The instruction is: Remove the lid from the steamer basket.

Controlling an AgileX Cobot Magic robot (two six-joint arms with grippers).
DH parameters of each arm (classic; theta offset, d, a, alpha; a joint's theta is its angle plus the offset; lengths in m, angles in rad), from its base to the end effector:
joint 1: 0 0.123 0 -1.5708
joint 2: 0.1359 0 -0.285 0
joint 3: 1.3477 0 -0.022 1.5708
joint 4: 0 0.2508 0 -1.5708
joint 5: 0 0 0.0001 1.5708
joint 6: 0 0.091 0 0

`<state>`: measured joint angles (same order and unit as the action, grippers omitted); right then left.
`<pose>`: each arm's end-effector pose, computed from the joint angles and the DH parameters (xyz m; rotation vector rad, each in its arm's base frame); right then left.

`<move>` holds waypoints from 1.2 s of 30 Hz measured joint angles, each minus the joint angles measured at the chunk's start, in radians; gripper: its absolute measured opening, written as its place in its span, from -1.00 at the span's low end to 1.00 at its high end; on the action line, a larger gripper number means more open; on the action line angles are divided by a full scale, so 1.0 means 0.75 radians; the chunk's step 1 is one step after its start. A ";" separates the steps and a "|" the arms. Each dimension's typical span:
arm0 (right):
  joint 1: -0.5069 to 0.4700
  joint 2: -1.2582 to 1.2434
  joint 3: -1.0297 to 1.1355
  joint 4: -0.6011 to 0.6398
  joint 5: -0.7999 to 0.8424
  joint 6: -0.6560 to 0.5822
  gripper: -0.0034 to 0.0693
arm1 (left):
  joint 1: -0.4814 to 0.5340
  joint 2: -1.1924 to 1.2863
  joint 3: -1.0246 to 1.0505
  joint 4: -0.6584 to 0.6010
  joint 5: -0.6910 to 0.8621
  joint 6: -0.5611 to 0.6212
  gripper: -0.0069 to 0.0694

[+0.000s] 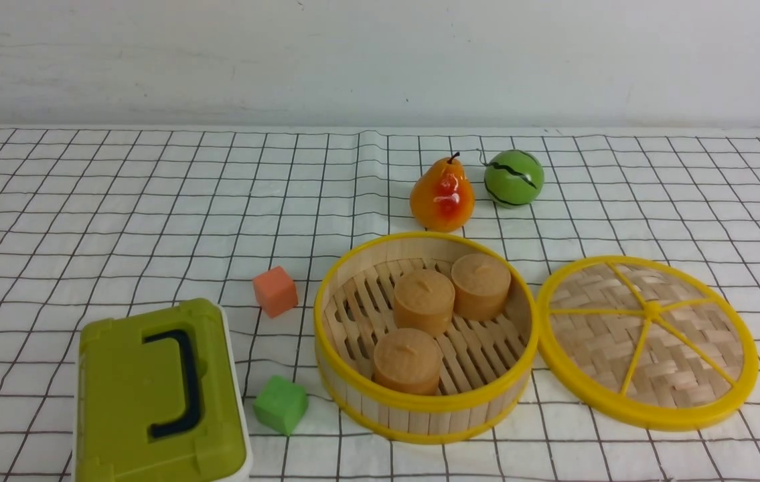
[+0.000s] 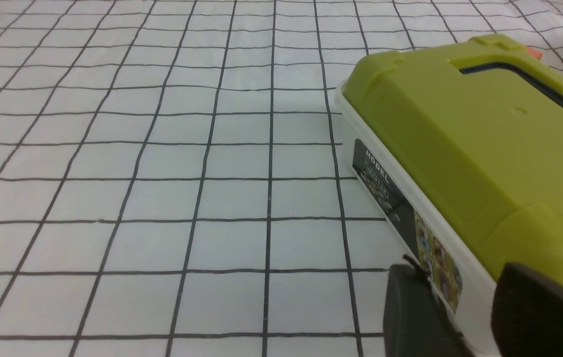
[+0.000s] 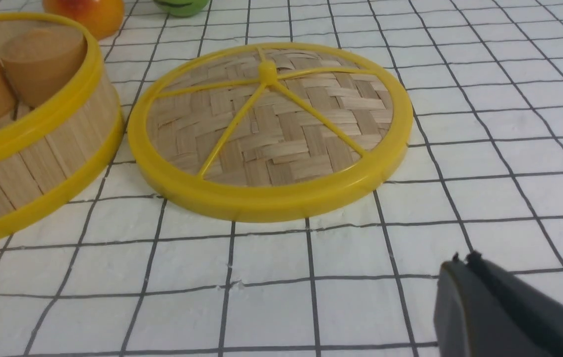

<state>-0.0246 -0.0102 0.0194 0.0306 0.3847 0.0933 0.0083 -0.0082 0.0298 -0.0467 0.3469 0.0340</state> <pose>0.0523 -0.0002 0.1727 0.1293 1.8736 0.0775 0.0535 -0.0010 0.1724 -0.0058 1.8517 -0.0158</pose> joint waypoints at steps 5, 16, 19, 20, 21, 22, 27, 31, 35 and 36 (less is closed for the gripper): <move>0.000 0.000 -0.001 0.000 0.001 0.000 -0.97 | 0.000 0.000 0.000 0.000 0.000 0.000 -0.19; 0.000 0.000 -0.001 0.000 0.001 0.000 -0.94 | 0.000 0.000 0.000 0.000 0.000 0.000 -0.19; 0.000 0.000 -0.001 0.000 0.001 0.000 -0.94 | 0.000 0.000 0.000 0.000 0.000 0.000 -0.19; 0.000 0.000 -0.001 0.000 0.001 0.000 -0.94 | 0.000 0.000 0.000 0.000 0.000 0.000 -0.19; 0.000 0.000 -0.001 0.000 0.001 0.000 -0.93 | 0.000 0.000 0.000 0.000 0.000 0.000 -0.19; 0.000 0.000 -0.001 0.000 0.001 0.000 -0.93 | 0.000 0.000 0.000 0.000 0.000 0.000 -0.19; 0.000 0.000 -0.001 0.000 0.001 0.000 -0.92 | 0.000 0.000 0.000 0.000 0.000 0.000 -0.19; 0.000 0.000 -0.001 0.000 0.001 0.000 -0.91 | 0.000 0.000 0.000 0.000 0.000 0.000 -0.19; 0.000 0.000 -0.001 0.000 0.001 0.000 -0.90 | 0.000 0.000 0.000 0.000 0.000 0.000 -0.19; 0.000 0.000 -0.001 0.000 0.001 0.000 -0.89 | 0.000 0.000 0.000 0.000 0.000 0.000 -0.19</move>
<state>-0.0246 -0.0102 0.0187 0.0306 0.3856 0.0933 0.0083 -0.0082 0.0298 -0.0467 0.3469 0.0340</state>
